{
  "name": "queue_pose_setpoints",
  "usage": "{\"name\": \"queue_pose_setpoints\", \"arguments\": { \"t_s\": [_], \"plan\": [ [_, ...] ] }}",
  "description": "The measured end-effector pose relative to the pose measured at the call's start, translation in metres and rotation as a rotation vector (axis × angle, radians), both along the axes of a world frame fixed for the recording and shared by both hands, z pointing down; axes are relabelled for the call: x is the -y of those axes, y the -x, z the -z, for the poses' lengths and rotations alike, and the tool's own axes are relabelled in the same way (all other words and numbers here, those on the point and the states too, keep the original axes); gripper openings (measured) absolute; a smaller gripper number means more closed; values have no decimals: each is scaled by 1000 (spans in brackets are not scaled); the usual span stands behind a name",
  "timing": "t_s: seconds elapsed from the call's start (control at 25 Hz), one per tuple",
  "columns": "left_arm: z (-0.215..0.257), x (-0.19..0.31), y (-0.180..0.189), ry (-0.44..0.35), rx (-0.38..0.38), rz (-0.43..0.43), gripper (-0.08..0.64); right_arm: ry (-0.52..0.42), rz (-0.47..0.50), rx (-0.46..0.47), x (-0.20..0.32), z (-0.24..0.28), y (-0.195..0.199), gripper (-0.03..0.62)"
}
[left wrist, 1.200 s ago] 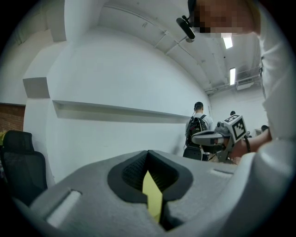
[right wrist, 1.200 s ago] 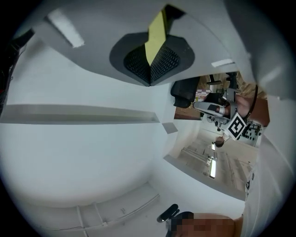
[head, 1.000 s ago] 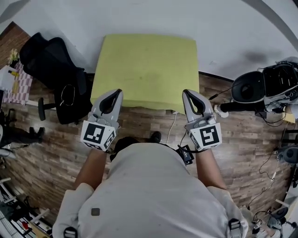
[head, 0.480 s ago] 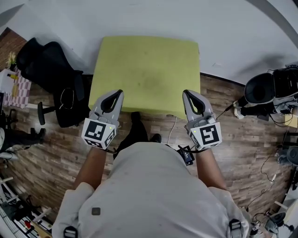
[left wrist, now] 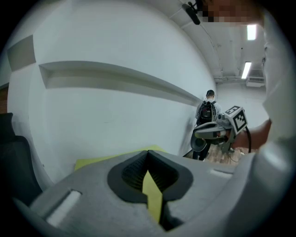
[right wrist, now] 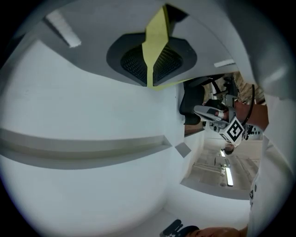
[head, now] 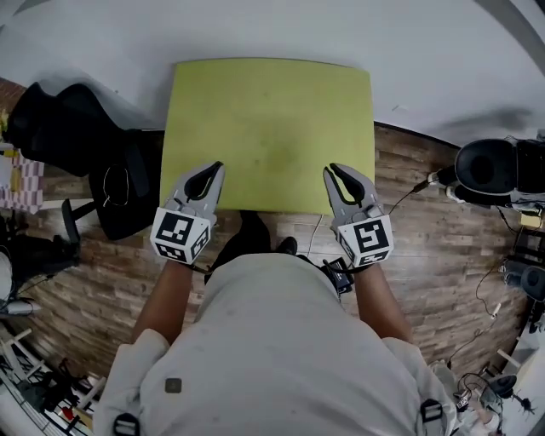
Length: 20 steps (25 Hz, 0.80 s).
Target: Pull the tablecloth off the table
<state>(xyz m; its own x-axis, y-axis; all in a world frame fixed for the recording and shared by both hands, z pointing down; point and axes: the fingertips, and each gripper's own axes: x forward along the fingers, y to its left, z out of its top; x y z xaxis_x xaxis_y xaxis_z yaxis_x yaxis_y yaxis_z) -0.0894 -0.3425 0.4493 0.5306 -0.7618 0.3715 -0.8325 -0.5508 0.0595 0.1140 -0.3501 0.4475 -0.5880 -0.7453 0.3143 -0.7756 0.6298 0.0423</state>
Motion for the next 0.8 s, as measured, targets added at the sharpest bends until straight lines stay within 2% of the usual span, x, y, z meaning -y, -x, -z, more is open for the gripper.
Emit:
{"name": "queue_pose_setpoints", "arguments": {
  "t_s": [0.28, 0.44, 0.6, 0.8],
  "plan": [
    [-71, 46, 31, 143, 56, -31, 38, 228, -50, -123, 43, -99, 3, 118],
    [-118, 64, 50, 231, 99, -41, 76, 369, -67, -175, 50, -155, 0, 166],
    [-165, 73, 63, 326, 112, -38, 120, 490, -60, -227, 47, -199, -1, 216],
    [-228, 74, 72, 421, 214, -73, 199, 558, -58, -268, 49, -244, -2, 249]
  ]
}}
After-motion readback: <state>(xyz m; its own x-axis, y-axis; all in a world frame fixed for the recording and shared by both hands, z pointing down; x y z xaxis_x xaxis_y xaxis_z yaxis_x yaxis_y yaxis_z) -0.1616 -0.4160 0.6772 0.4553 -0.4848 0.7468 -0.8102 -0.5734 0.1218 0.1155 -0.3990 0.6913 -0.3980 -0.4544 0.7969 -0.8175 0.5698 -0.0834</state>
